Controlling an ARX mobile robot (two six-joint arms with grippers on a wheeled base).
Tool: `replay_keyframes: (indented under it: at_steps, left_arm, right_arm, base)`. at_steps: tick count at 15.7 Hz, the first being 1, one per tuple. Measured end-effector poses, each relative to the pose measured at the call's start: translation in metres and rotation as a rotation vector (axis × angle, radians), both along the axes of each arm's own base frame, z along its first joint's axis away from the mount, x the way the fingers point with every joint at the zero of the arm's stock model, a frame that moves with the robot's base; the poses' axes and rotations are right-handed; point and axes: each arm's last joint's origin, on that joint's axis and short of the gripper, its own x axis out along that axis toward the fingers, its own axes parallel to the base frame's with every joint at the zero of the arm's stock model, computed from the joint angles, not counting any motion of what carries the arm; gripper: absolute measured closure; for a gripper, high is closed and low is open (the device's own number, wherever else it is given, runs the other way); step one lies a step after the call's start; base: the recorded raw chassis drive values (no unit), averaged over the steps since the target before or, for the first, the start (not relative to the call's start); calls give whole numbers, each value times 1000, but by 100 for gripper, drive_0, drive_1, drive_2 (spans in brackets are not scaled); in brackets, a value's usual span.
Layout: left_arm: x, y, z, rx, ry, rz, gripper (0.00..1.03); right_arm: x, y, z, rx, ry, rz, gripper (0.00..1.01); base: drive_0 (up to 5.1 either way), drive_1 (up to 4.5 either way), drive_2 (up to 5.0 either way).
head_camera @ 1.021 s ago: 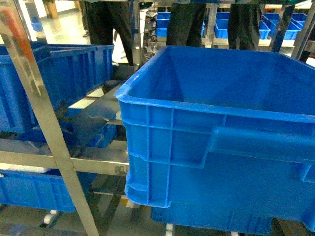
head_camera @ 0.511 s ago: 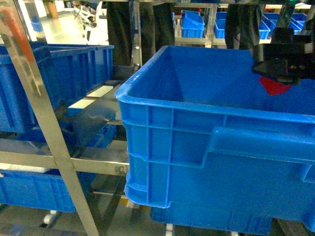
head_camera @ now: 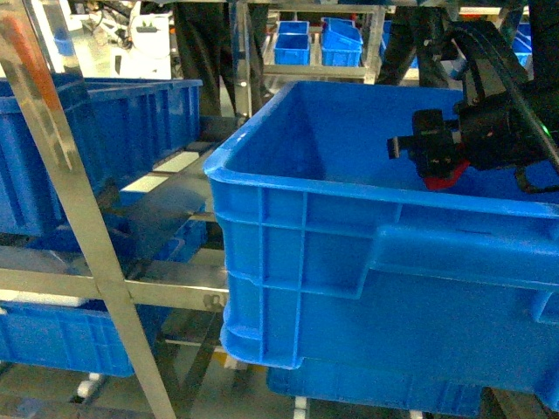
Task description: Pick red block from blue box to shelf
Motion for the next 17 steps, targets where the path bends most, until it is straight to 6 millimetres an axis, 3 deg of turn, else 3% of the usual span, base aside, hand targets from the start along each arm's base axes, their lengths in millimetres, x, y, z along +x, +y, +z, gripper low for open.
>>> replay_keyframes:
  at_steps: [3,5,8,11,15,16,17]
  left_arm:
    - [0,0,0,0,0,0,5]
    - [0,0,0,0,0,0,5]
    - [0,0,0,0,0,0,5]
    - [0,0,0,0,0,0,5]
    - [0,0,0,0,0,0,5]
    - [0,0,0,0,0,0,5]
    - [0,0,0,0,0,0,5]
  right_arm:
    - [-6,-7,7,33,4,-13,27]
    - [-27,-30,37,137,17,-25,2]
    - [-68,-53,69,260,24,-4,3]
    - [-132,-60,59,353,159,53,3]
    - [-160,-66,63,343,108,29,3]
    - [-204,-84,86,141,-268,-74,3]
    - [-226,-88,94,10,-488,-102,3]
  base:
    - [0,0,0]
    - [0,0,0]
    - [0,0,0]
    - [0,0,0]
    - [0,0,0]
    - [0,0,0]
    - [0,0,0]
